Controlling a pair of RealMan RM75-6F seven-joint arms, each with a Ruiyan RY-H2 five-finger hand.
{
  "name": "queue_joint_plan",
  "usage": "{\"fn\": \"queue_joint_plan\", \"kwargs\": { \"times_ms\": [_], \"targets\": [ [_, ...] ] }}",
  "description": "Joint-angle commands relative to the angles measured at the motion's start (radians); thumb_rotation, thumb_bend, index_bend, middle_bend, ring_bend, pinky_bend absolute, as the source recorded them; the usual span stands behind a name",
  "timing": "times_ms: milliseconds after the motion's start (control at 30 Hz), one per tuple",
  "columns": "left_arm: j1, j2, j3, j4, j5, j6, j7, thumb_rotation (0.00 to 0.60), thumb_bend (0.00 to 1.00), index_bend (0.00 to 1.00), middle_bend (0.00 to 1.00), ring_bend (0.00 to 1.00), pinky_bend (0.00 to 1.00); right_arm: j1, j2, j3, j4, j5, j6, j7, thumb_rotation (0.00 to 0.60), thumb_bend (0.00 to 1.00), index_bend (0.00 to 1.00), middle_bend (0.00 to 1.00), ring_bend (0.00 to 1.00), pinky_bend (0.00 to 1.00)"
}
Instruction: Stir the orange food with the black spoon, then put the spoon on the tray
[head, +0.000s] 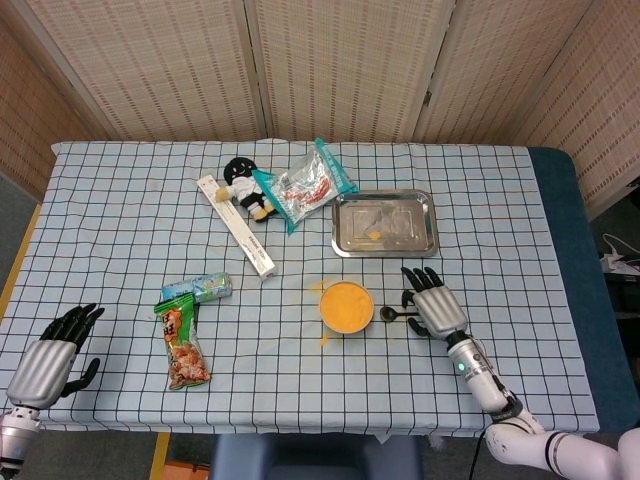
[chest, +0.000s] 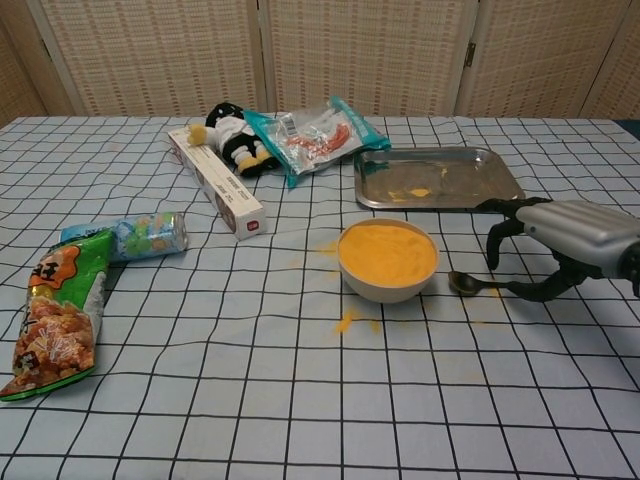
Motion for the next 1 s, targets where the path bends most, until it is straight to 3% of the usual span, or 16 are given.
{"fn": "queue_joint_plan", "kwargs": {
  "times_ms": [33,1000],
  "targets": [
    [-0.002,0.002,0.000,0.000,0.000,-0.003,-0.003,0.600,0.45,0.00,0.00,0.00,0.13,0.009,-0.015,-0.001,0.014,0.005,-0.003,0.000,0.600,0.32,0.45,0.00,0.00,0.00],
    [0.001,0.014,0.004,0.003,0.007,0.002,-0.036,0.600,0.45,0.00,0.00,0.00,0.13,0.028,-0.085,-0.021,0.090,0.025,0.015,0.012,0.600,0.32,0.57,0.00,0.00,0.00]
  ]
}}
